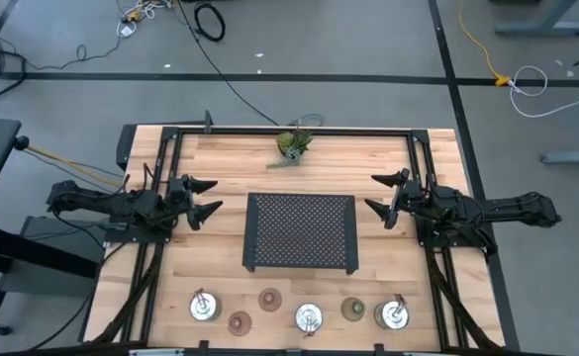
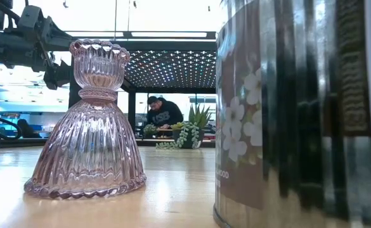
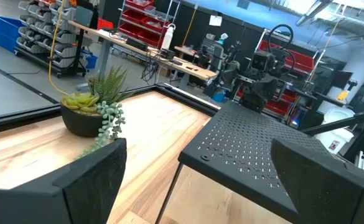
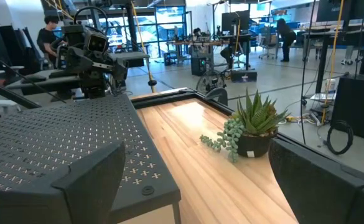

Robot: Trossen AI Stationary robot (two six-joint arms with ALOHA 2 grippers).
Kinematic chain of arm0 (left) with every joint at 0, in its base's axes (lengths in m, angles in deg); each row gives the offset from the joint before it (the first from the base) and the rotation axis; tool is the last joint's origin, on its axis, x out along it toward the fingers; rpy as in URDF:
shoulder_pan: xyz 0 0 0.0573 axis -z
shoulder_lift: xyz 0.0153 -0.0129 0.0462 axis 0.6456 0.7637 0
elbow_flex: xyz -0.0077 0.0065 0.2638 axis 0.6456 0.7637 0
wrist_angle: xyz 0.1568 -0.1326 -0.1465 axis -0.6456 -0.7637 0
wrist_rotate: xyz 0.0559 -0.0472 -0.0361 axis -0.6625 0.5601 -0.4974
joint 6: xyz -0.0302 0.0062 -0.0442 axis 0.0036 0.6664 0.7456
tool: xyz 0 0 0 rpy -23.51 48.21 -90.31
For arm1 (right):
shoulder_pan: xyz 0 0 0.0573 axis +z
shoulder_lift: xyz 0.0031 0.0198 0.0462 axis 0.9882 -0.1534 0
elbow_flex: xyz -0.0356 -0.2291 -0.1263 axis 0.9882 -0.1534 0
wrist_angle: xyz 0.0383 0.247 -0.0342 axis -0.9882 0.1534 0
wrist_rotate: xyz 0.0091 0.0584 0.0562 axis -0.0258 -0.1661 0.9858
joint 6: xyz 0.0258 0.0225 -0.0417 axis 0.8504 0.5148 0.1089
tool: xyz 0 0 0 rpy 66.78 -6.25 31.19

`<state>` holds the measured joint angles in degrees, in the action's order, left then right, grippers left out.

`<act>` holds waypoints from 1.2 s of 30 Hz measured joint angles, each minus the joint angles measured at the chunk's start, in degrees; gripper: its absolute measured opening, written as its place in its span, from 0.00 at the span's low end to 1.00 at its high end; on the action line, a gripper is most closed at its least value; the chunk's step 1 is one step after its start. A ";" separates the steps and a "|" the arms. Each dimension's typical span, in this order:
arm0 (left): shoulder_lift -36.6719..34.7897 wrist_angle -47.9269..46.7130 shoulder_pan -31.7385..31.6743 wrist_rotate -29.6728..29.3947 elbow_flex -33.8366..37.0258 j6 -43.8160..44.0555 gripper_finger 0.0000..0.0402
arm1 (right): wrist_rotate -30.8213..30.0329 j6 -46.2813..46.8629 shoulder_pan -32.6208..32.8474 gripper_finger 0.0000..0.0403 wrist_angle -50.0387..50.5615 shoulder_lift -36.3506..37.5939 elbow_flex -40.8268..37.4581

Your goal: Pick & Place candle stick holders

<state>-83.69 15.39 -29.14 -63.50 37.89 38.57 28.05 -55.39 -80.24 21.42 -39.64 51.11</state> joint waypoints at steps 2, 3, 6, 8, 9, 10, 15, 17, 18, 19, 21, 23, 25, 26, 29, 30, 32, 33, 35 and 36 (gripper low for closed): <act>-0.01 0.00 0.00 0.02 0.00 -0.02 0.99 | 0.00 -0.02 0.00 0.98 0.00 -0.01 -0.01; -0.02 0.00 0.01 0.02 0.00 0.00 0.99 | 0.00 -0.02 -0.01 0.98 0.00 0.00 0.00; -0.01 0.00 0.01 0.00 0.00 0.00 0.99 | -0.01 0.00 -0.01 0.98 0.00 -0.02 0.00; 0.00 0.00 0.00 0.02 0.00 -0.02 0.99 | 0.00 0.00 0.01 0.98 0.00 -0.01 0.00; -0.02 0.00 0.00 0.02 0.00 -0.02 0.99 | 0.00 -0.01 0.01 0.98 0.00 -0.01 0.00; -0.01 0.00 0.01 0.02 0.00 0.01 0.99 | 0.01 -0.01 0.01 0.98 0.00 0.01 0.00; -0.01 0.00 0.01 0.02 0.00 0.00 0.99 | -0.01 -0.01 0.00 0.98 0.00 0.00 0.00; 0.00 0.00 0.02 0.00 0.00 0.00 0.99 | 0.01 0.00 -0.01 0.98 0.00 0.01 0.00; -0.02 0.00 0.02 0.02 0.00 0.00 0.99 | -0.01 -0.01 0.00 0.98 0.00 -0.02 0.00; -0.02 0.00 0.00 0.02 0.00 -0.02 0.99 | 0.00 -0.01 0.01 0.98 0.00 -0.02 0.00; -0.01 0.00 0.02 0.02 0.00 0.00 0.99 | 0.00 -0.02 0.00 0.98 0.00 0.00 0.00; -0.02 0.00 0.01 0.00 0.00 -0.01 0.99 | -0.01 -0.02 -0.01 0.98 0.00 0.01 0.00; -0.02 0.00 0.01 0.01 0.00 0.00 0.99 | 0.00 0.00 0.01 0.98 0.00 0.00 0.00; 0.00 0.09 0.00 0.02 0.02 0.00 0.99 | -0.01 -0.01 -0.01 0.98 0.00 -0.01 0.00; -0.01 0.85 0.00 -0.02 0.11 0.01 0.99 | -0.01 -0.02 -0.01 0.98 -0.02 -0.01 0.00; 0.00 1.31 0.01 -0.04 0.11 0.02 0.99 | -0.01 -0.02 0.00 0.98 -0.10 -0.01 0.00; -0.02 2.14 0.01 -0.04 0.11 0.05 0.99 | -0.01 -0.02 -0.01 0.98 -0.22 -0.02 0.00; 0.00 2.07 0.02 -0.04 0.11 0.22 0.99 | -0.01 -0.02 -0.01 0.98 -0.24 -0.02 0.00; 0.00 2.14 0.02 -0.04 0.11 1.88 0.99 | -0.01 0.00 -0.01 0.98 -0.36 -0.02 0.00; 0.00 2.24 0.01 -0.04 0.11 3.11 0.99 | 0.00 0.05 -0.01 0.98 -0.59 -0.02 0.00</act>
<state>-83.69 17.63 -29.13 -63.54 38.00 41.68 28.06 -55.35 -80.25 20.83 -39.66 51.11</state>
